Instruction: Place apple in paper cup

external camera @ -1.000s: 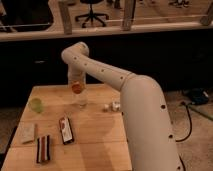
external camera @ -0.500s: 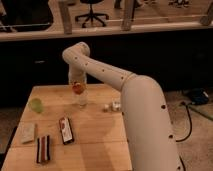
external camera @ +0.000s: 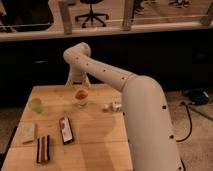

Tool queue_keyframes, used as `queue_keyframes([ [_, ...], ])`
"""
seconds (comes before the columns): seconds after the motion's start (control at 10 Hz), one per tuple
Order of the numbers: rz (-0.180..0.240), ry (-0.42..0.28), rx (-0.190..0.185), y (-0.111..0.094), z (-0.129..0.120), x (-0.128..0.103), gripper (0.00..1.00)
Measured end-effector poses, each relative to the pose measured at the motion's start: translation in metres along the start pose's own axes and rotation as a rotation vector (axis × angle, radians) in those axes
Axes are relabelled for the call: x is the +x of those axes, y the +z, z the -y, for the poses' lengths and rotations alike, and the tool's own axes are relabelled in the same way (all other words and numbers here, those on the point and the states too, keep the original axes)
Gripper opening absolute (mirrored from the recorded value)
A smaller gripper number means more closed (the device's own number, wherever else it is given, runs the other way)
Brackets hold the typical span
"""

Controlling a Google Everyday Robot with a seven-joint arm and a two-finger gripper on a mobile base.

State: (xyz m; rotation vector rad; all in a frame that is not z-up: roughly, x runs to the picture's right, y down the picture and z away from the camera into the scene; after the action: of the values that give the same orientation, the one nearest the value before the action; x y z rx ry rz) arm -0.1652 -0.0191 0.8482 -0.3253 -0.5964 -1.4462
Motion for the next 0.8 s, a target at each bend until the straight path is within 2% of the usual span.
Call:
queue_keyframes([
  [0.2, -0.007, -0.004, 0.017, -0.0006, -0.0010, -0.0008, 0.80],
  [0.8, -0.008, -0.006, 0.019, -0.0009, -0.0004, -0.0013, 0.80],
])
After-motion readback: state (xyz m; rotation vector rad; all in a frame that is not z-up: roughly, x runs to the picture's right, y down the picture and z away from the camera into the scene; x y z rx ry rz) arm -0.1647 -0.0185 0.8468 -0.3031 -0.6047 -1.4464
